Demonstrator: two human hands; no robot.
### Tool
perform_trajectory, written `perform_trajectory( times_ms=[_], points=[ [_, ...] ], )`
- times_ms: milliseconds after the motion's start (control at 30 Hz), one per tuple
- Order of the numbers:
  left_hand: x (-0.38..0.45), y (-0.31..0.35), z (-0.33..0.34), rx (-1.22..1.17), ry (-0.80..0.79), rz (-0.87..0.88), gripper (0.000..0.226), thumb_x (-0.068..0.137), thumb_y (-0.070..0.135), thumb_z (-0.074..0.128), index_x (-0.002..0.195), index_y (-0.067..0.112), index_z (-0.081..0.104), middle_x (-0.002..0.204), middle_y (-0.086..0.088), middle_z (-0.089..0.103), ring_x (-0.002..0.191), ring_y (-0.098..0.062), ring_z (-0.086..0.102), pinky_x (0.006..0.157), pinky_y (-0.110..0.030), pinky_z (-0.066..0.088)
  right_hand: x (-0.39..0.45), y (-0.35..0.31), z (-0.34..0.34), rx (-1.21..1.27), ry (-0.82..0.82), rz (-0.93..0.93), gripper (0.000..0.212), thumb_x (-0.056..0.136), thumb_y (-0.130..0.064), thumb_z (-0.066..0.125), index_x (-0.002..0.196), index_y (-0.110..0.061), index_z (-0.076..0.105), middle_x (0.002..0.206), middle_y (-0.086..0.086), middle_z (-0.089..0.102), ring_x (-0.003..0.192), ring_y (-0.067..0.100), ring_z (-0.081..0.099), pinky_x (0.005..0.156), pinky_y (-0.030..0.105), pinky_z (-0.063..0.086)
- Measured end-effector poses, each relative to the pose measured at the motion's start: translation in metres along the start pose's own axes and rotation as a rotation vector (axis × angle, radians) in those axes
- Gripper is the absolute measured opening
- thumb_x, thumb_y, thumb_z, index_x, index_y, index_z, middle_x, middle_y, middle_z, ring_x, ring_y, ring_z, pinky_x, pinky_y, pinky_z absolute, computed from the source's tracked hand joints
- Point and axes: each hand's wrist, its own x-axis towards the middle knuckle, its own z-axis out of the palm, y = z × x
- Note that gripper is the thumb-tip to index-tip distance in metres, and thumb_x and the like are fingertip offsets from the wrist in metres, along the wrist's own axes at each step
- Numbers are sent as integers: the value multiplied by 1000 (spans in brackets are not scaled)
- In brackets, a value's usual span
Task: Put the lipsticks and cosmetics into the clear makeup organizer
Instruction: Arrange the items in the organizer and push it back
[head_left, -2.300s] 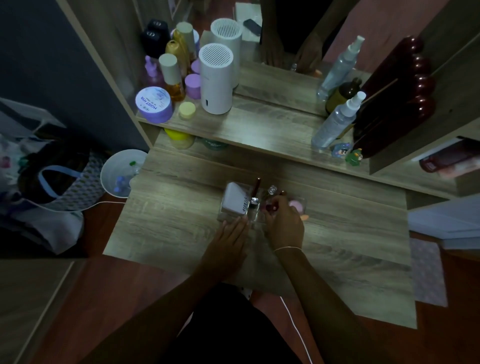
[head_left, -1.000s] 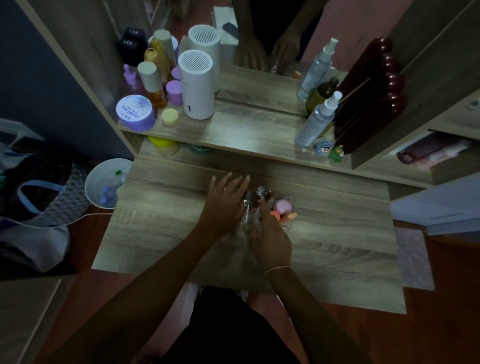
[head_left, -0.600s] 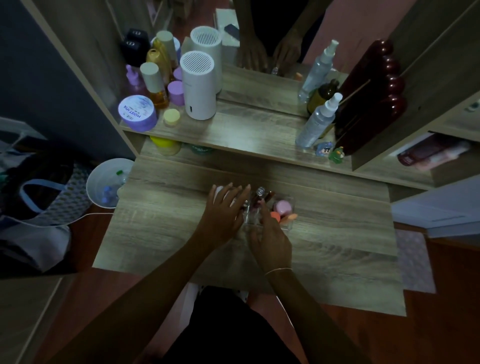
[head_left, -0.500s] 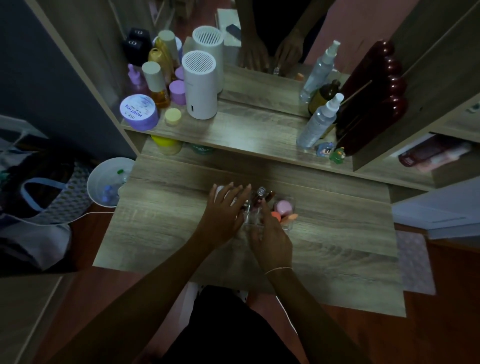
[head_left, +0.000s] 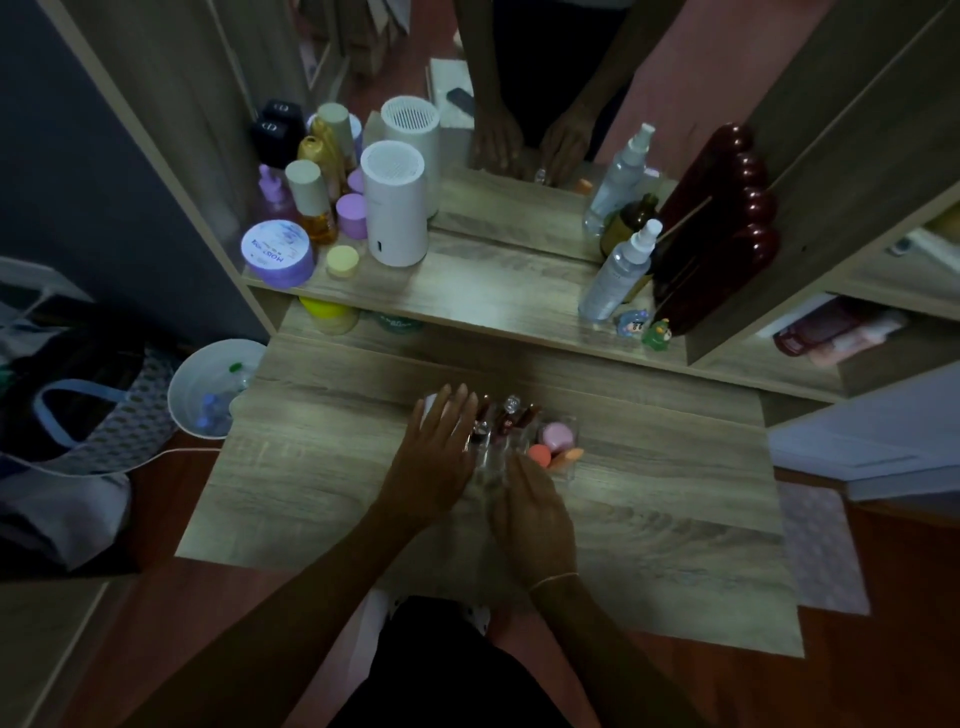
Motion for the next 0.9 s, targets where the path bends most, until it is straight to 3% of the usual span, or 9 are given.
perform_trajectory(
  times_ms=[133, 267, 467, 567, 633, 667, 733, 800, 900],
  points=[
    [-30, 2, 17, 68, -116, 53, 60, 85, 31, 39, 137, 1, 39, 143, -22, 44, 135, -36, 37, 107, -56, 35, -7, 6, 11, -203, -30, -78, 61, 72, -23, 80, 125, -1, 59, 128, 19, 61, 119, 29, 60, 97, 44, 48],
    [-47, 2, 25, 96, -186, 34, 62, 85, 33, 40, 139, 3, 37, 146, -21, 40, 135, -34, 38, 118, -44, 3, -13, 10, 15, -298, -80, -87, 65, 65, -32, 82, 121, -5, 63, 125, 14, 65, 117, 25, 62, 96, 40, 49],
    [-46, 6, 21, 48, -223, -8, 62, 84, 34, 42, 137, 3, 40, 144, -20, 43, 135, -33, 38, 116, -38, -3, -21, 15, 18, -295, -126, -103, 66, 58, -36, 85, 115, -8, 67, 119, 11, 69, 112, 24, 65, 92, 40, 52],
    [-44, 8, 22, 30, -219, -35, 65, 81, 35, 44, 137, 2, 40, 143, -20, 44, 134, -33, 40, 115, -38, -1, -23, 16, 14, -272, -159, -83, 68, 52, -37, 87, 112, -7, 69, 116, 10, 70, 110, 25, 66, 111, 36, 30],
    [-45, 10, 26, 9, -208, -40, 64, 83, 35, 42, 139, 3, 35, 144, -20, 43, 134, -33, 39, 116, -39, 2, -26, 20, 10, -321, -135, -122, 55, 69, -38, 74, 114, -7, 68, 121, 12, 67, 126, 31, 52, 116, 37, 8],
    [-47, 11, 29, -4, -208, -42, 64, 85, 35, 41, 140, 3, 32, 145, -19, 40, 135, -33, 37, 116, -40, 3, -28, 25, 9, -338, -66, -165, 48, 83, -37, 57, 119, -6, 63, 132, 15, 59, 139, 34, 32, 116, 37, 3],
    [-49, 13, 33, -19, -220, -54, 64, 85, 31, 40, 141, 2, 28, 147, -18, 33, 139, -33, 29, 117, -41, 4, -30, 31, 6, -299, 97, -264, 55, 90, -30, 38, 137, 0, 40, 158, 19, 15, 147, 29, -5, 113, 39, 13],
    [-50, 14, 39, -32, -210, -86, 63, 84, 29, 40, 140, 1, 30, 147, -18, 33, 141, -33, 24, 118, -40, 4, -31, 34, -3, -205, 173, -322, 79, 78, -25, 49, 145, 1, 18, 160, 12, -12, 148, 26, -7, 103, 42, 34],
    [-49, 13, 38, -33, -174, -117, 67, 80, 29, 41, 140, 1, 31, 149, -18, 29, 137, -37, 34, 118, -36, -1, -35, 32, -19, -94, 190, -319, 91, 70, -22, 46, 149, -5, 5, 160, 10, -13, 148, 22, -4, 91, 33, 42]
  ],
)
